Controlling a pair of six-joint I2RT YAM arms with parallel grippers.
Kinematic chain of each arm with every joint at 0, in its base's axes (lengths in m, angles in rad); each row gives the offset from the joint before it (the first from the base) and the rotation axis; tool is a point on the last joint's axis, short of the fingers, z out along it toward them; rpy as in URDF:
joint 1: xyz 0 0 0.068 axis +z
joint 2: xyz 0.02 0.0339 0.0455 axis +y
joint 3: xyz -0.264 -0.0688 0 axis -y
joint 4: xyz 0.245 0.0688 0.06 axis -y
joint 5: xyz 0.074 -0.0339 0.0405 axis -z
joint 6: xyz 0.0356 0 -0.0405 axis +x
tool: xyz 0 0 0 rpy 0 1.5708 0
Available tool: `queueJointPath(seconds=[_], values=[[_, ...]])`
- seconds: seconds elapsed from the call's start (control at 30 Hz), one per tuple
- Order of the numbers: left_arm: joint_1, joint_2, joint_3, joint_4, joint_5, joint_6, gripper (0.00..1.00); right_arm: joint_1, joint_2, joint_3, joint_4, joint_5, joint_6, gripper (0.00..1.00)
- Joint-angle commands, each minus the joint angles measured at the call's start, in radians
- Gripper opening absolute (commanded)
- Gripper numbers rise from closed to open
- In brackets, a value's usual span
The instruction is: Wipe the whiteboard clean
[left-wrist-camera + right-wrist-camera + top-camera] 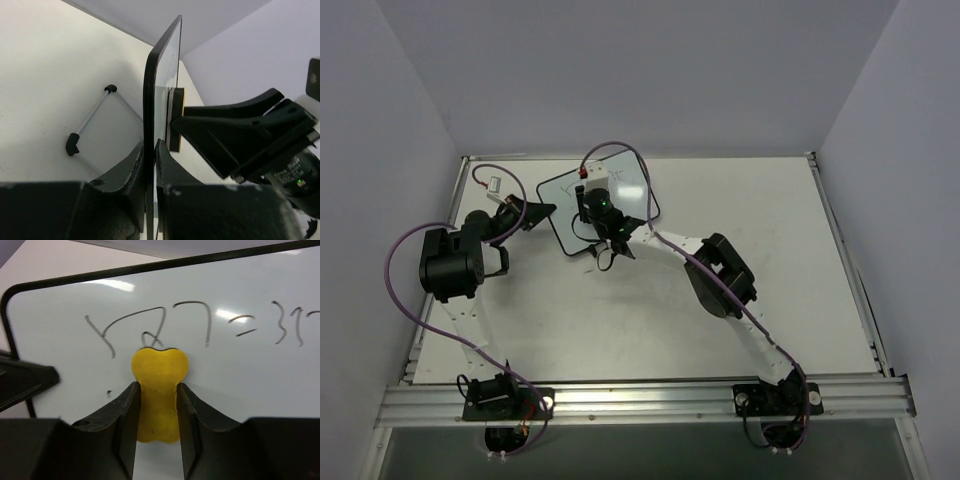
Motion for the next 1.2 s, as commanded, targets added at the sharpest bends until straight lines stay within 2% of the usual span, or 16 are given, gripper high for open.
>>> queueJointPath(seconds=[0.0,0.37,0.77,1.17], values=[[-0.015,-0.026,-0.008,0.227,0.022,0.039,0.02,0.071,0.045,0.055,-0.052,-0.029,-0.03,0.0],[-0.015,-0.026,-0.006,0.227,0.022,0.039,0.02,0.074,0.071,0.086,-0.083,-0.029,-0.021,0.0],[-0.015,-0.026,-0.006,0.227,0.022,0.041,0.02,-0.104,0.031,0.005,-0.075,-0.021,0.007,0.0],[-0.015,-0.026,-0.004,0.229,0.023,0.041,0.02,-0.225,-0.006,-0.043,-0.086,-0.016,0.015,0.0]])
